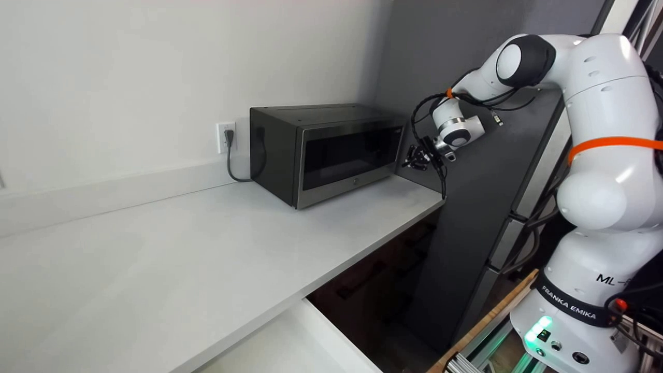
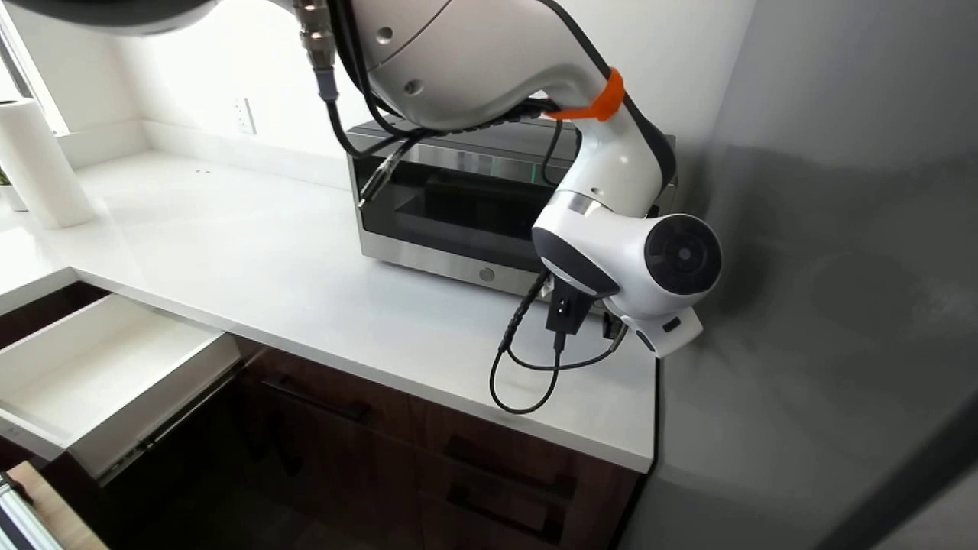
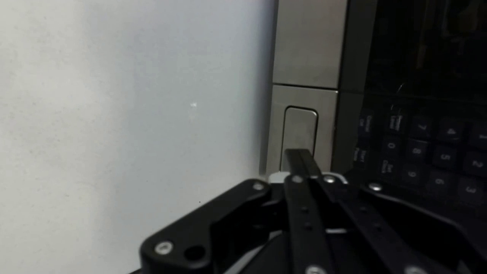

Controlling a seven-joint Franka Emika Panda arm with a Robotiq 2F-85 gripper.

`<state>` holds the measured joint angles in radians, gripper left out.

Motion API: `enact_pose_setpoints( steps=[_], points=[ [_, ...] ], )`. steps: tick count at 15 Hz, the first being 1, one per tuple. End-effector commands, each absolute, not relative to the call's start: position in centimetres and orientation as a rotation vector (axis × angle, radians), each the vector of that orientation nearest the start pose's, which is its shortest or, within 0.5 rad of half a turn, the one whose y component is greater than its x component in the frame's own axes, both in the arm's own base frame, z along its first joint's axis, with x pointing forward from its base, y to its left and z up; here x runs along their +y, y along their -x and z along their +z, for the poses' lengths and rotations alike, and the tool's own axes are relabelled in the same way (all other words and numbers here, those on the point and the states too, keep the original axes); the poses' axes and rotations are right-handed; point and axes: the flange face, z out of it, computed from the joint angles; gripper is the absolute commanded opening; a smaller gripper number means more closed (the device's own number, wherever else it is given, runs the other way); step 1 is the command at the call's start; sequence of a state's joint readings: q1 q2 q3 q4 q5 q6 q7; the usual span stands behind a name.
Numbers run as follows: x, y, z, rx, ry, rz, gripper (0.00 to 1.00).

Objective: Press the bottom right button of the microwave and open the microwave door

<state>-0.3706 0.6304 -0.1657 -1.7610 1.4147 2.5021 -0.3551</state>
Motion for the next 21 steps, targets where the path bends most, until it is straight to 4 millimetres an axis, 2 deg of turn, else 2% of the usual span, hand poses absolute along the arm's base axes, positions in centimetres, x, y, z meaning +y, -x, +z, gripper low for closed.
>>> enact_pose_setpoints(
  steps=[1, 21],
  points=[
    [-33.6, -58.0, 20.7, 1.46, 1.932, -0.568, 0.0],
    [-33.9, -61.1, 15.6, 1.44, 1.814, -0.652, 0.0]
  ],
)
